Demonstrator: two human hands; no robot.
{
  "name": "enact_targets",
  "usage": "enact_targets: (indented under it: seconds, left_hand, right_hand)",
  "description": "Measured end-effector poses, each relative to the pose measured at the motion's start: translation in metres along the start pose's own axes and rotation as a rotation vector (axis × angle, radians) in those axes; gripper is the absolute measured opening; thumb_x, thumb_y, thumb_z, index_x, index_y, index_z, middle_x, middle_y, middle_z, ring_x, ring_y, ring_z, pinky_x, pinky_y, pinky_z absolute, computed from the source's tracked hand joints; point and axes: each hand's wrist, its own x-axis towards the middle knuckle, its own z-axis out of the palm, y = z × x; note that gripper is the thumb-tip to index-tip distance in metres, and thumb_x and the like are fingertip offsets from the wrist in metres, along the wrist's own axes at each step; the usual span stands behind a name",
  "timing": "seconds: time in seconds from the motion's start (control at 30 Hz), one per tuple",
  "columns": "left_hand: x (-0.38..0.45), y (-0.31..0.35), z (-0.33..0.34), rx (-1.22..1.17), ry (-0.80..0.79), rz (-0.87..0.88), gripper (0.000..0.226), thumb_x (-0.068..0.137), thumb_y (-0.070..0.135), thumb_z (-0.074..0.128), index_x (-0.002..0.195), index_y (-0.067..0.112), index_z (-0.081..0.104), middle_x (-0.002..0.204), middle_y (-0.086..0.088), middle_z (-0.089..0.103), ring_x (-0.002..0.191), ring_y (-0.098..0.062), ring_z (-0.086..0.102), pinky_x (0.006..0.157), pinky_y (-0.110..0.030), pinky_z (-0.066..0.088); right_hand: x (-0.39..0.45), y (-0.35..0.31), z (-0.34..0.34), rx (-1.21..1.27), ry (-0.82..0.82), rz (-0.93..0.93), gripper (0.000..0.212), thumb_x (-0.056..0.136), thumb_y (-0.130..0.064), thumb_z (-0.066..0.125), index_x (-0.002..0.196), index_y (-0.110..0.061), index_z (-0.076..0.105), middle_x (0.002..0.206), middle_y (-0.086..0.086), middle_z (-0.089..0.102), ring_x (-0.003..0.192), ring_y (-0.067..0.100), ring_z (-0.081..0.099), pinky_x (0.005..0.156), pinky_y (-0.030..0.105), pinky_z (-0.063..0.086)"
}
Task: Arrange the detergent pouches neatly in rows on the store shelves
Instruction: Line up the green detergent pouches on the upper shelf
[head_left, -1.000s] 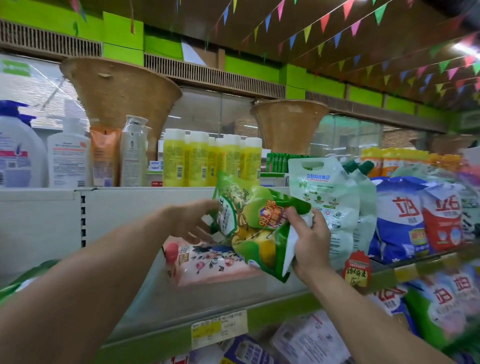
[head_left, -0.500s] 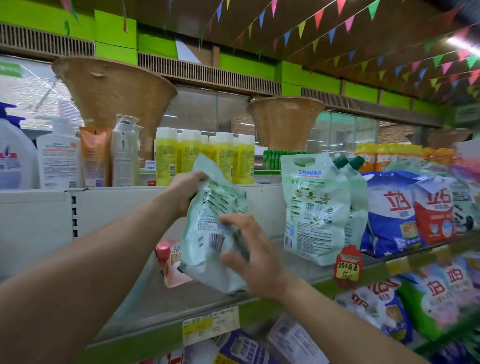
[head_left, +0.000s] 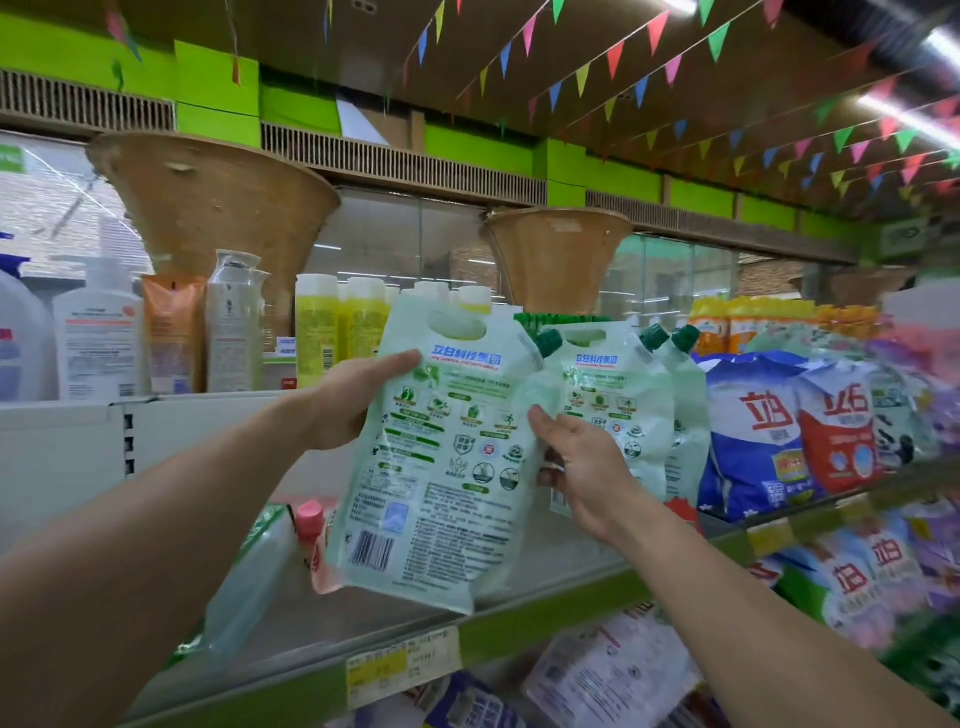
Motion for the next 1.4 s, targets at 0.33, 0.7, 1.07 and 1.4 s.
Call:
enact_targets:
  seconds: [0.33, 0.7, 1.07, 1.4]
  left_hand:
    - [-0.001, -0.005, -0.039, 0.121, 0.009, -0.074, 0.045, 0.072, 0.041, 0.069, 0.104, 0.009, 0.064, 0.077, -0.004, 0.07, 0.05, -0.009, 0.054, 0.035, -0.017, 0.029]
    - [0.086, 0.029, 0.075, -0.196, 0.123, 0.133, 0.018, 0.095, 0.025, 0.057, 0.102, 0.008, 0.062, 0.081, -0.005, 0.076, 0.06, -0.018, 0.07, 0.047, -0.024, 0.051]
    - [0.141, -0.035, 0.127, -0.289, 0.097, 0.012, 0.014, 0.097, 0.015, 0.051, 0.096, 0.003, 0.06, 0.099, -0.017, 0.068, 0.086, -0.029, 0.066, 0.078, -0.042, 0.055]
    - [0.145, -0.035, 0.129, -0.266, 0.132, 0.02, 0.016, 0.101, 0.015, 0.045, 0.095, 0.007, 0.058, 0.109, -0.017, 0.063, 0.097, -0.033, 0.061, 0.085, -0.044, 0.054]
  right_hand:
    - [0.004, -0.017, 0.013, -0.158, 0.101, -0.098, 0.022, 0.088, -0.016, 0.065, 0.07, -0.005, 0.069, 0.061, 0.0, 0.071, 0.049, 0.007, 0.063, 0.049, 0.019, 0.049]
    - [0.026, -0.065, -0.032, -0.588, 0.429, -0.483, 0.044, 0.087, -0.032, 0.062, 0.073, 0.009, 0.06, 0.067, 0.03, 0.061, 0.055, 0.039, 0.056, 0.062, 0.046, 0.052]
    - [0.015, -0.019, -0.069, -0.817, 0.446, -0.264, 0.048, 0.092, -0.031, 0.058, 0.05, -0.017, 0.039, 0.043, -0.001, 0.048, 0.051, 0.01, 0.066, 0.05, 0.027, 0.044]
    - [0.013, -0.015, -0.068, -0.815, 0.44, -0.268, 0.043, 0.093, -0.034, 0.055, 0.057, -0.01, 0.051, 0.047, 0.002, 0.056, 0.051, 0.008, 0.066, 0.058, 0.031, 0.052]
